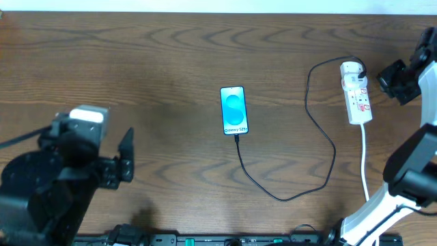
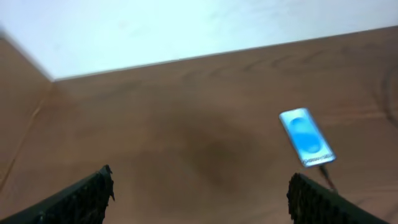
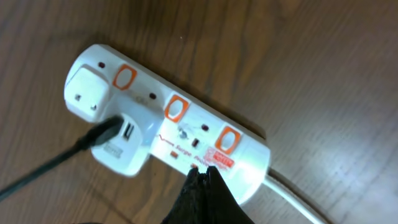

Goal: Plug charger to phone and switch on socket

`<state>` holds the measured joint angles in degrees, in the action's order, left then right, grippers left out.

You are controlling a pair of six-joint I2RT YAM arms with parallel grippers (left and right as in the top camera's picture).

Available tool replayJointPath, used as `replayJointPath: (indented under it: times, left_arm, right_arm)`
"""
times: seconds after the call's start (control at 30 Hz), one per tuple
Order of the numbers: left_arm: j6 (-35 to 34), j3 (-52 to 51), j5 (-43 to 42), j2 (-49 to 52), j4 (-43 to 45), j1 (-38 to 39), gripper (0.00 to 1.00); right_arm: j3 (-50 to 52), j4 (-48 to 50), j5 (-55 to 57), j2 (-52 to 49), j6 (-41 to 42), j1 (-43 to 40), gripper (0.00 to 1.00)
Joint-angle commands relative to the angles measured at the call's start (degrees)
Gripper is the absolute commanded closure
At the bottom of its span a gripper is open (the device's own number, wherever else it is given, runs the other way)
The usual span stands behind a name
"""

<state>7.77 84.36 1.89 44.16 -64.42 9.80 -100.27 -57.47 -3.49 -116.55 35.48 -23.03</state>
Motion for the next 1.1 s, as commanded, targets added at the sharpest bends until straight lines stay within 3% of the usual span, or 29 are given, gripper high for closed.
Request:
replayJointPath:
  times: [0.0,0.63,1.07]
  left_arm:
    - [0.8,0.3,0.7,-3.3,-2.5,-3.9,0.09]
    - [0.8,0.3,0.7,-18.2,-29.0,-7.3,0.09]
    - [1.0,0.3,0.9,-18.3,-29.4,-7.3,0.09]
  right_arm:
    - [-2.1,0.9,-1.6,-2.0,-0.8,0.0,0.99]
    - [-2.0,6.1,-6.0,-7.3,-0.8,1.0,0.99]
    - [-1.6,7.1,-5.9,-8.5,-0.8,1.1,0.99]
